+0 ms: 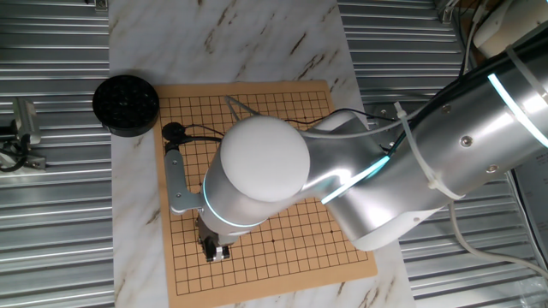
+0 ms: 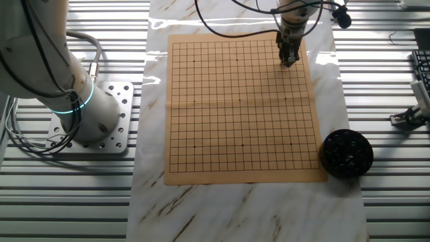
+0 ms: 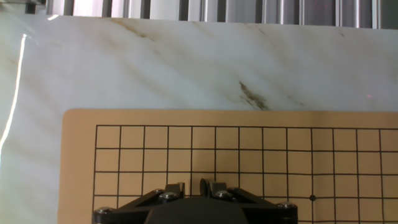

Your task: Play the first move as black on the 3-4 point in the upper right corner of the Go board

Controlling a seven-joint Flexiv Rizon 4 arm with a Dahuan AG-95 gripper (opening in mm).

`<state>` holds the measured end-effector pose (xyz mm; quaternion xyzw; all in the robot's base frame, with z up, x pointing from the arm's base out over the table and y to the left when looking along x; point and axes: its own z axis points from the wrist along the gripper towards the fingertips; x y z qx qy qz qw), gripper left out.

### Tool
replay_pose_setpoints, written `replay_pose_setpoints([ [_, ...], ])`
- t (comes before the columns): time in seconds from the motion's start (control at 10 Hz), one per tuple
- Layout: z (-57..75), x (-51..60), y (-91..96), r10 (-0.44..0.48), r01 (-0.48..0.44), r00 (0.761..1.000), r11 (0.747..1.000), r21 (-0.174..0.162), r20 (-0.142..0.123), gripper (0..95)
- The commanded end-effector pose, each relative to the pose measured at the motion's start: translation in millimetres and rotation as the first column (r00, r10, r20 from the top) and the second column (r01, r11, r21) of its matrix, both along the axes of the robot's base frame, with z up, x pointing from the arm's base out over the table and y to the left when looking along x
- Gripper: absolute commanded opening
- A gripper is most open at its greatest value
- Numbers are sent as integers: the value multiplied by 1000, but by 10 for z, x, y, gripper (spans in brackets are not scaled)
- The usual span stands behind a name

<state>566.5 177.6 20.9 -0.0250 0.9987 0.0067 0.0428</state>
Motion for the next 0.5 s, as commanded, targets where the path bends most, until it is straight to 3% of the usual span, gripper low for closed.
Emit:
replay_pose_setpoints([
  [0.1, 4, 1, 1, 2, -2, 1000, 1000, 2, -2, 190],
  [0.5, 17, 0, 1, 9, -9, 1000, 1000, 1, -6, 190],
])
